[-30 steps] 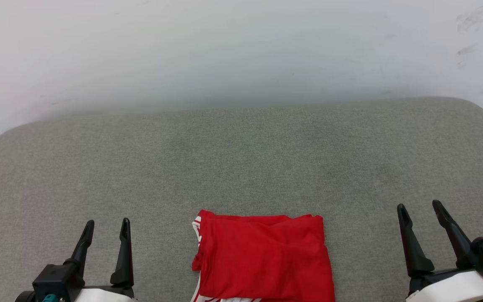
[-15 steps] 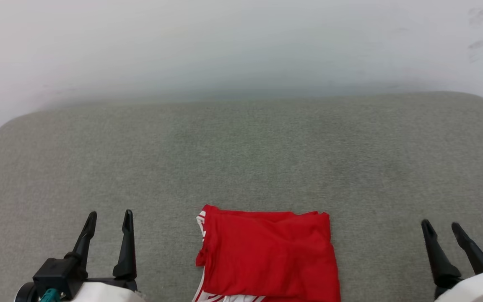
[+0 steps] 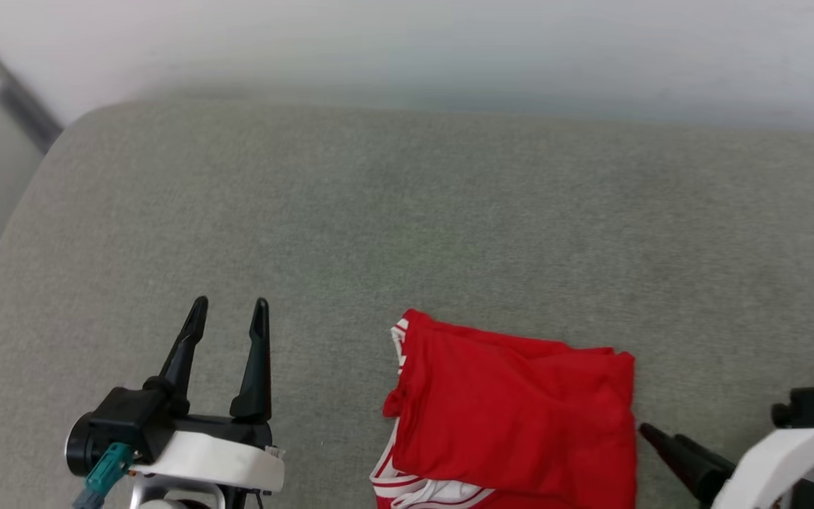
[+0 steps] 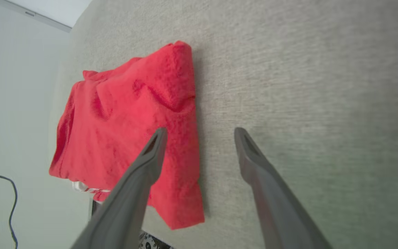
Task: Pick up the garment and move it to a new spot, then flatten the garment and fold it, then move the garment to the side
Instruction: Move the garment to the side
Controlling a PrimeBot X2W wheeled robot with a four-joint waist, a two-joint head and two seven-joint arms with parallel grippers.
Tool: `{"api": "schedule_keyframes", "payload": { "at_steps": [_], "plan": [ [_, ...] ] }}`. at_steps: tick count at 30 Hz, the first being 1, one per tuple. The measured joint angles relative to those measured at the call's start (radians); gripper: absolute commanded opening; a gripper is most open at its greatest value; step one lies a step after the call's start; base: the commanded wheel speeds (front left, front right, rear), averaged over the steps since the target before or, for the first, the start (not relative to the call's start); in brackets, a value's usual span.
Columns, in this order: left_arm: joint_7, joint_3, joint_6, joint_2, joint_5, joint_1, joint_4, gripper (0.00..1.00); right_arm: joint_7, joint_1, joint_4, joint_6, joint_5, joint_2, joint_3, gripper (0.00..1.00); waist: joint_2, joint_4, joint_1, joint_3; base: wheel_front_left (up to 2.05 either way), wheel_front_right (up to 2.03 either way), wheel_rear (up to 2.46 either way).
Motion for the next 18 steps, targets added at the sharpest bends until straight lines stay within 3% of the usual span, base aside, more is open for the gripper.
{"api": "schedule_keyframes", "payload": {
  "at_steps": [11,12,14,18],
  "plan": [
    [0.0,0.024,-0.051,-0.034,0.021,-0.036,0.033,1.0,0.072,-0.093,0.126,0.002,0.095,0.004,0.078,1.0,0.0,0.062,0.0,0.085,0.0,0.0,0.0],
    [0.0,0.027,-0.053,-0.037,0.025,-0.036,0.035,1.0,0.072,-0.098,0.132,0.002,0.105,0.005,0.084,0.49,0.0,0.062,0.0001,0.086,0.0,0.0,0.0],
    [0.0,0.035,-0.061,-0.043,0.026,-0.036,0.042,1.0,0.076,-0.106,0.143,0.001,0.115,0.005,0.101,0.0,0.0,0.059,0.0,0.084,0.0,0.0,0.0],
    [0.0,0.043,-0.072,-0.053,0.034,-0.036,0.057,1.0,0.078,-0.112,0.148,0.0,0.129,-0.002,0.14,0.0,0.0,0.052,0.0001,0.069,0.0,0.0,0.0]
  ]
}}
